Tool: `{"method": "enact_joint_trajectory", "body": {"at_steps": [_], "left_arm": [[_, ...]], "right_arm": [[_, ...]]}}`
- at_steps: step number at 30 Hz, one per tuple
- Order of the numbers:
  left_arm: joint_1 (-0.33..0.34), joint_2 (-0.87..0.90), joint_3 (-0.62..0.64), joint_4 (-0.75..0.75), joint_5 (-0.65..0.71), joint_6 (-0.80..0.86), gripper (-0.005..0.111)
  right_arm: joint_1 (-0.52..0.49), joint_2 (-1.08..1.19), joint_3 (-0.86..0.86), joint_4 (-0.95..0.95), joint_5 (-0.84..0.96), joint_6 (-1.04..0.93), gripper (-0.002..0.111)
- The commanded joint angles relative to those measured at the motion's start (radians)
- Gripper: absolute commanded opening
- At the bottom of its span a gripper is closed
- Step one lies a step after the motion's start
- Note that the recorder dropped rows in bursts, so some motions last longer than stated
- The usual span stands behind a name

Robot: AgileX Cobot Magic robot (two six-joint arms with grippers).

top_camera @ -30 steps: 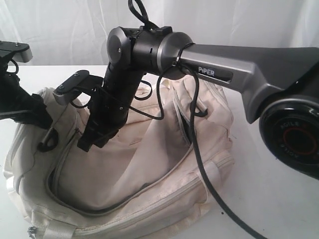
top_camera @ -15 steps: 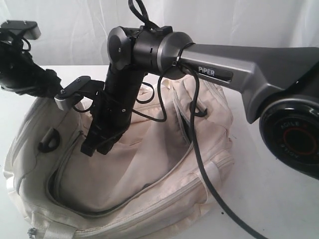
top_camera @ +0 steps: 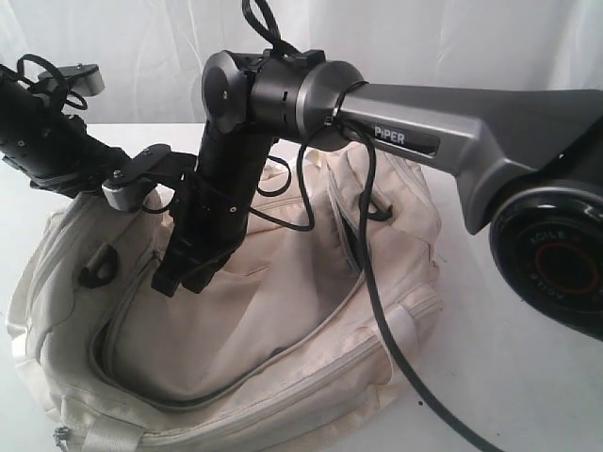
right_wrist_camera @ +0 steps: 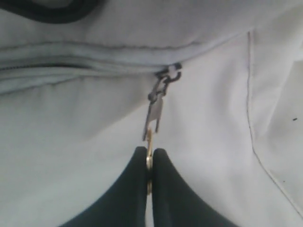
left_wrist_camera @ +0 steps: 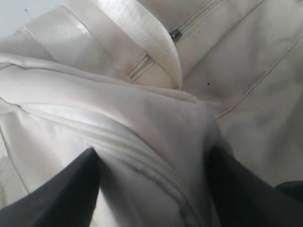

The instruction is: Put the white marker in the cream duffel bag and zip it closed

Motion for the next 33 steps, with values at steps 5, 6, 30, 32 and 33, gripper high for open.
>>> {"method": "enact_joint_trajectory", "body": {"at_steps": [5,6,30,32,33], "left_arm": [[0.005,0.005,-0.003,0.078,-0.072,-0.074,0.001],[0.005,0.005,-0.003,0.078,-0.090,-0.083,0.001],[0.005,0.005,-0.003,0.135,-0.129,-0.133,0.000],[0.007,0.005,-0.003,0.137,-0.129,-0.133,0.000],[0.009,0.005,-0.003,0.137,-0.129,-0.133,0.000]], "right_arm": [[0.019,-0.060,-0.001,0.011,0.005,-0.031,0.000],[0.024,-0.073,-0.001,0.008,0.007,-0.037,0.000],[0.230,-0.164,0.136,-0.028,0.082,0.137,0.000],[0.230,-0.195,0.172,-0.067,0.082,0.191,0.000],[0.230,-0.219,0.194,-0.092,0.082,0.221,0.000]]}}
